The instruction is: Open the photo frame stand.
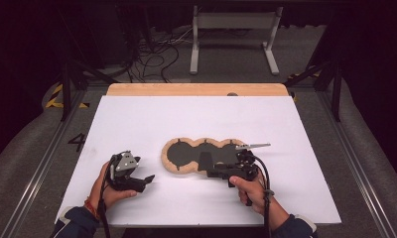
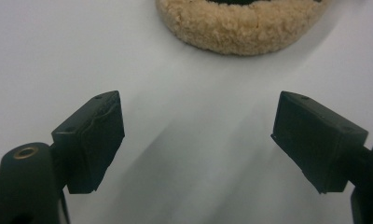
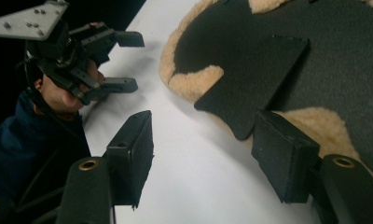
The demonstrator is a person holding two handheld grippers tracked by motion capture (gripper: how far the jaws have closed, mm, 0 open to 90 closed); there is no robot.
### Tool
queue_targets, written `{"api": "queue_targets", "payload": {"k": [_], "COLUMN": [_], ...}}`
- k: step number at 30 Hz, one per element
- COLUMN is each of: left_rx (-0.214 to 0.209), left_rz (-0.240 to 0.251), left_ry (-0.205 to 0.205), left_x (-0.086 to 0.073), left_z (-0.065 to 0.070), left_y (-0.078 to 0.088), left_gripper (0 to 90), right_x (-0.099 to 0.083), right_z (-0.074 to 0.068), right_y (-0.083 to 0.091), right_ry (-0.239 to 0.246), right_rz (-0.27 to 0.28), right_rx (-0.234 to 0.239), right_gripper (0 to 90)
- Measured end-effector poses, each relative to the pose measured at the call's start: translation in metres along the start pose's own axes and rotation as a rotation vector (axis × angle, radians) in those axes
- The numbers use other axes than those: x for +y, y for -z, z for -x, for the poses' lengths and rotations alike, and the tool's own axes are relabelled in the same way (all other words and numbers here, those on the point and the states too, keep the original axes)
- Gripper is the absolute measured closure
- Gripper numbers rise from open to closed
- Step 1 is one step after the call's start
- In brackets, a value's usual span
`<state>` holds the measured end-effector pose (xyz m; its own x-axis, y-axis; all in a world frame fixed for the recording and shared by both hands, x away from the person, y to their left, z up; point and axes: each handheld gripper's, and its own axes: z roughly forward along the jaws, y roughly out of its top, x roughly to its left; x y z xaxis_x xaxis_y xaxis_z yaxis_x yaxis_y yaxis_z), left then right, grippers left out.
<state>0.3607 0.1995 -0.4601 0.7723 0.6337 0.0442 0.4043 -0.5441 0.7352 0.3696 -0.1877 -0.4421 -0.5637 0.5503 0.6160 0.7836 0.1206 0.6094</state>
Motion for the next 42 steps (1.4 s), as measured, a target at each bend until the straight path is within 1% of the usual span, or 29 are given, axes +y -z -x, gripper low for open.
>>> {"api": "queue_targets", "payload": {"k": [2,3,4,6,7,9,10,11,12,14,15,16,17,19,21,22,23,24,25,26,28,30,32,34,36,37,38,40,42], "left_rx": [0.003,0.000,-0.003,-0.012,-0.020,-0.024,-0.024,-0.030,-0.038,-0.054,-0.076,-0.111,-0.126,-0.127,-0.158,-0.152,-0.153,-0.153,-0.157,-0.157,-0.184,-0.181,-0.182,-0.248,-0.259,-0.259,-0.265,-0.295,-0.308], "left_rz": [-0.007,-0.006,-0.005,0.004,0.009,0.010,0.009,0.015,0.026,0.037,0.043,0.053,0.057,0.065,0.074,0.076,0.074,0.074,0.074,0.074,0.056,0.043,0.037,0.007,0.003,0.004,0.003,-0.004,-0.008], "left_ry": [-0.006,-0.009,-0.012,-0.016,-0.015,-0.023,-0.044,-0.047,-0.040,-0.031,-0.017,0.002,0.018,0.055,0.089,0.106,0.112,0.112,0.118,0.118,0.165,0.202,0.197,0.214,0.214,0.202,0.201,0.218,0.220], "left_x": [0.002,0.002,0.001,0.002,0.002,0.005,0.007,0.009,0.012,0.016,0.017,0.019,0.020,0.023,0.027,0.029,0.032,0.032,0.037,0.037,0.040,0.043,0.045,0.045,0.046,0.047,0.048,0.049,0.052], "left_z": [0.000,0.000,0.000,0.000,0.000,0.000,-0.001,-0.001,-0.003,-0.005,-0.007,-0.011,-0.013,-0.018,-0.023,-0.025,-0.026,-0.026,-0.027,-0.027,-0.030,-0.032,-0.033,-0.031,-0.031,-0.030,-0.029,-0.030,-0.029], "left_y": [-0.002,-0.002,-0.002,-0.002,-0.002,-0.003,-0.004,-0.004,-0.005,-0.006,-0.007,-0.009,-0.010,-0.014,-0.017,-0.019,-0.021,-0.021,-0.027,-0.027,-0.033,-0.038,-0.042,-0.055,-0.056,-0.057,-0.059,-0.062,-0.065], "left_gripper": [16.6,16.5,16.3,16.2,16.2,16.9,17.4,17.6,17.6,17.5,17.3,17.1,16.6,16.6,16.5,16.5,16.4,16.0,16.1,15.9,15.8,15.6,15.5,15.3,13.9,13.9,13.7,13.7,13.7], "right_x": [0.001,0.001,0.000,-0.003,-0.005,-0.006,-0.007,-0.006,-0.005,-0.003,-0.001,0.000,0.002,0.005,0.007,0.008,0.009,0.010,0.010,0.010,0.011,0.012,0.013,0.014,0.014,0.014,0.013,0.012,0.010], "right_z": [0.001,0.002,0.002,0.003,0.004,0.005,0.006,0.006,0.006,0.005,0.005,0.005,0.006,0.007,0.008,0.009,0.010,0.011,0.011,0.011,0.011,0.014,0.017,0.017,0.018,0.018,0.018,0.017,0.018], "right_y": [-0.002,-0.002,0.000,0.002,0.002,-0.001,-0.003,-0.005,-0.006,-0.008,-0.008,-0.009,-0.009,-0.009,-0.009,-0.009,-0.010,-0.010,-0.012,-0.012,-0.015,-0.017,-0.019,-0.020,-0.020,-0.020,-0.020,-0.021,-0.020], "right_ry": [-0.017,-0.035,-0.042,-0.057,-0.049,-0.042,-0.045,-0.048,-0.037,-0.047,-0.048,-0.050,-0.060,-0.079,-0.116,-0.131,-0.162,-0.174,-0.183,-0.183,-0.213,-0.247,-0.271,-0.274,-0.276,-0.275,-0.273,-0.266,-0.261], "right_rz": [-0.008,-0.005,-0.019,-0.031,-0.044,-0.069,-0.071,-0.067,-0.067,-0.054,-0.049,-0.041,-0.033,-0.021,0.000,0.004,0.013,0.017,0.025,0.025,0.041,0.052,0.074,0.072,0.070,0.071,0.074,0.075,0.081], "right_rx": [-0.044,-0.035,-0.037,-0.020,0.000,0.001,0.010,0.034,0.039,0.043,0.046,0.051,0.057,0.058,0.043,0.041,0.045,0.044,0.036,0.036,0.026,0.015,0.015,0.014,0.018,0.019,0.021,0.016,0.017], "right_gripper": [39.9,39.9,39.7,37.7,36.8,36.8,37.0,36.8,36.8,36.3,36.2,36.4,36.9,38.7,41.2,41.4,42.3,43.6,45.5,45.5,47.8,52.1,51.9,51.9,52.1,52.1,52.2,54.8,58.5]}}
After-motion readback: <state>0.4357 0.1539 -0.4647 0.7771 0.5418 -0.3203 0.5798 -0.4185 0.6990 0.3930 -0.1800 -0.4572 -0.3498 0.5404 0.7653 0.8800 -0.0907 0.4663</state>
